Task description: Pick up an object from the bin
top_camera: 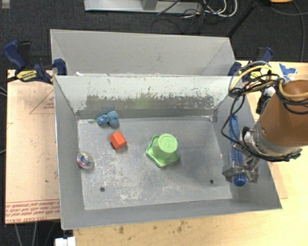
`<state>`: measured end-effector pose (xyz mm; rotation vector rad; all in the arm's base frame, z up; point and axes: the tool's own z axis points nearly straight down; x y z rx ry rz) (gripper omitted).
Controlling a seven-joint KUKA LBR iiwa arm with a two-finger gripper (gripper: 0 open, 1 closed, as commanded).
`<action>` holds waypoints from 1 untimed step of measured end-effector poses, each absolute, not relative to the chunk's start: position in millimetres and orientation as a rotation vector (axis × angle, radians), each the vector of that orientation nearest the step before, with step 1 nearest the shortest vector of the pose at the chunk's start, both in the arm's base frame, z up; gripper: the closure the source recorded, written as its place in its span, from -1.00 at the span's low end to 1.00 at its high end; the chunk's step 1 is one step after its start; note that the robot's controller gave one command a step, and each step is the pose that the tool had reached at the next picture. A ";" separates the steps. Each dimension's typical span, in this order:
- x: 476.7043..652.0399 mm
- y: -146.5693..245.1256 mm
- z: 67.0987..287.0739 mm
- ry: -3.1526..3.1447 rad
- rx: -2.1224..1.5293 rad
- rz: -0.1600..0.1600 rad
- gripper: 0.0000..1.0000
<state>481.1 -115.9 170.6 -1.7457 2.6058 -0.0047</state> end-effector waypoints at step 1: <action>481.2 -114.9 173.6 2.612 -1.744 0.004 1.00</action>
Offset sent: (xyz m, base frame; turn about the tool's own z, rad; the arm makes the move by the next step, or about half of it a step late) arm 0.0000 0.0000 0.0042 0.0000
